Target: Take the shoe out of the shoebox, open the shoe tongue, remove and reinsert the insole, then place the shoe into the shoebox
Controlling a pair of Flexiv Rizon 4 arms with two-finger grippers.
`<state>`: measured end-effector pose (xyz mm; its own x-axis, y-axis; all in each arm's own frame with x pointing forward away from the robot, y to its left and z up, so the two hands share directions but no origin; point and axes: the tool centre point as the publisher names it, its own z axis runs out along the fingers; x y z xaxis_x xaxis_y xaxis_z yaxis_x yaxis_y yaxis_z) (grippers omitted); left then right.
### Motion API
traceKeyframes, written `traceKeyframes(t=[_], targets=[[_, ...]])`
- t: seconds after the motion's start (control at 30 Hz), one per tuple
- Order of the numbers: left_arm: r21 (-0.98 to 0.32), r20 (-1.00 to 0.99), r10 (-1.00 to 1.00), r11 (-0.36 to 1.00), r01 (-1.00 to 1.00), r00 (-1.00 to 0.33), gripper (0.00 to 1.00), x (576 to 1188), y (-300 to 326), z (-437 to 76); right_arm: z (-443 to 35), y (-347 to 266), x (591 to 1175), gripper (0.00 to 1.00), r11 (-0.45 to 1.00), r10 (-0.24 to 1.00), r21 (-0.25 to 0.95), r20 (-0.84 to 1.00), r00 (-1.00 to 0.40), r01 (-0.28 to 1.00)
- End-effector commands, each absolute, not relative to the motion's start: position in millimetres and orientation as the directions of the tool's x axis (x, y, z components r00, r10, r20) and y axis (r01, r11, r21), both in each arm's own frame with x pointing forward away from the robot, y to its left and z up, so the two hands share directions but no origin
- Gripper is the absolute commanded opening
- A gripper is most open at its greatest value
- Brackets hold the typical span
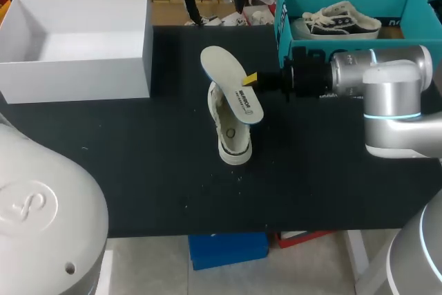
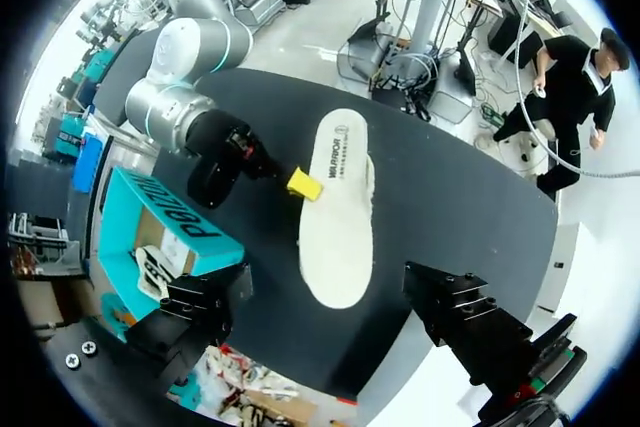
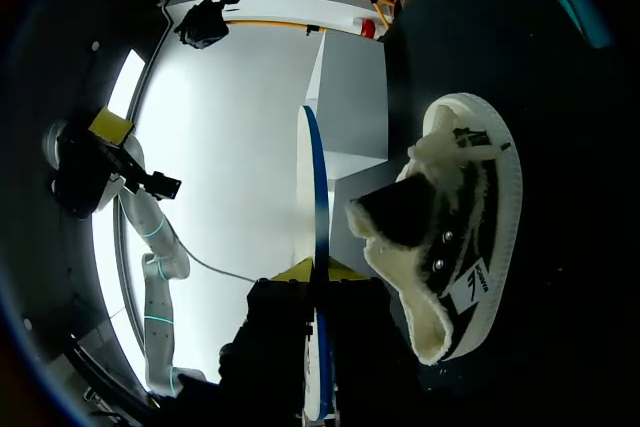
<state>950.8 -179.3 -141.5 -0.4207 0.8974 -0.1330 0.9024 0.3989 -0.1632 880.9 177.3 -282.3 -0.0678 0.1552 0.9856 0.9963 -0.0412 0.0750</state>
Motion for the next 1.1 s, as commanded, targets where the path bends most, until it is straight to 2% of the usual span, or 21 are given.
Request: traceKeyframes(t=[0.03, 1.1], targets=[[-0.148, -0.165, 0.896, 0.39, 0.909, -0.412, 1.0, 942, -179, -147, -282, 178, 880, 0.0, -0.043, 0.158, 0.075, 0.985, -0.067, 0.996], [-0.098, -0.043, 0.948, 0.31, 0.946, -0.316, 1.0, 869, -231, -187, -282, 178, 880, 0.0, -0.043, 0.158, 0.075, 0.985, -0.067, 0.996]])
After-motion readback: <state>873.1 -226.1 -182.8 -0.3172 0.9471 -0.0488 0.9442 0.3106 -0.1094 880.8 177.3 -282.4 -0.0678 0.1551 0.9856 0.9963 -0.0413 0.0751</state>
